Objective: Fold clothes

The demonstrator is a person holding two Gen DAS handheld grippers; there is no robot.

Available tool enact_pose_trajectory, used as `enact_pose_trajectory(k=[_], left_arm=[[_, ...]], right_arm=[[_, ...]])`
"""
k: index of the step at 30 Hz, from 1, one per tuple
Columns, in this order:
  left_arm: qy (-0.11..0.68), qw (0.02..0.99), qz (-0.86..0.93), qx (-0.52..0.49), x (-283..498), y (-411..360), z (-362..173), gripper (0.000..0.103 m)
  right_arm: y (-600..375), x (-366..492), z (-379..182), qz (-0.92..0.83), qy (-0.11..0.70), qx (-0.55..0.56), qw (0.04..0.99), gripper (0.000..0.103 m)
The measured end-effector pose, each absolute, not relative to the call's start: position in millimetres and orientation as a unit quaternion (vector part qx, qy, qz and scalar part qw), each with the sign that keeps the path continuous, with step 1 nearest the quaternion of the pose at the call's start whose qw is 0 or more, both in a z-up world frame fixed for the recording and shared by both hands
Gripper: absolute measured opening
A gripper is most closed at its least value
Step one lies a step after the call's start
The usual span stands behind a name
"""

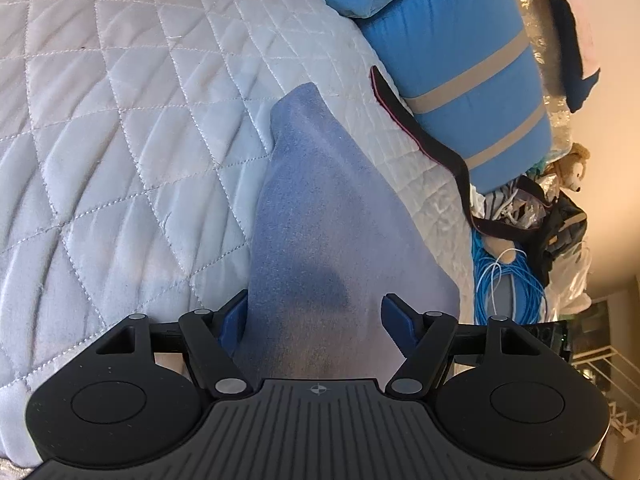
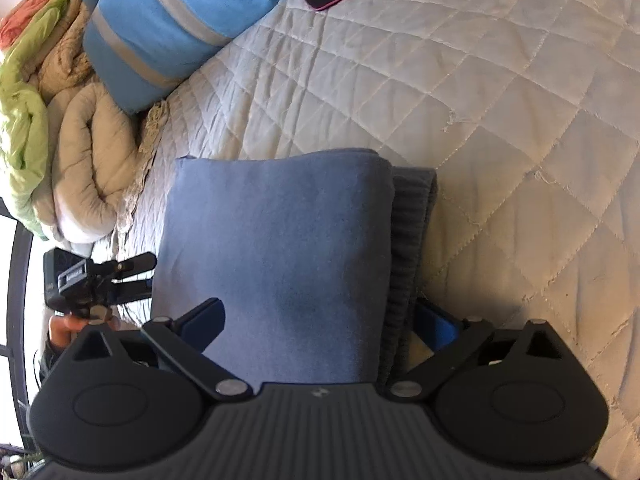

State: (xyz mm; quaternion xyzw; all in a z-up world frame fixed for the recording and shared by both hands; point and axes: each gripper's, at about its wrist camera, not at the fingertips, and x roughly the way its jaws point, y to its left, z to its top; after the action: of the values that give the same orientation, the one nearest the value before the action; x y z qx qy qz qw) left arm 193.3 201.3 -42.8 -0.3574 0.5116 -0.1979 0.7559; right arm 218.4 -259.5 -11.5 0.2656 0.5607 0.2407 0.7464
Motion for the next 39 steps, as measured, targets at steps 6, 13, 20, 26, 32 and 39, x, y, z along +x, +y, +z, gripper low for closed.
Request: enact_pose_trajectory(k=[6,13,20,26,32,39], left_arm=[[0.513,0.752,-0.193,-0.367,190,208,-47,0.025],[0.472,0.783,-0.208,-0.348,187,205,-21,0.022],[0.461,0.805,-0.190,-0.321,188,204,-17,0.022],[0.450,0.813,-0.185,-0.319,187,207,-13,0.022],[0.447,0.819,-0.182,-0.312,189,202,-11,0.022],[0.432,0.841,-0.180,-0.271,200,181,-5,0.022]], right_arm=[[-269,215,-14,0.216,0.551,0.279,0.756,0.037],[-270,208,9,0.241,0.506,0.260,0.786,0.027],[-255,202,32,0.236,0.470,0.208,0.825,0.027],[-242,201,40,0.237,0.452,0.177,0.841,0.026],[-244,200,41,0.235,0.449,0.171,0.845,0.027],[-251,212,44,0.221,0.440,0.168,0.854,0.026]])
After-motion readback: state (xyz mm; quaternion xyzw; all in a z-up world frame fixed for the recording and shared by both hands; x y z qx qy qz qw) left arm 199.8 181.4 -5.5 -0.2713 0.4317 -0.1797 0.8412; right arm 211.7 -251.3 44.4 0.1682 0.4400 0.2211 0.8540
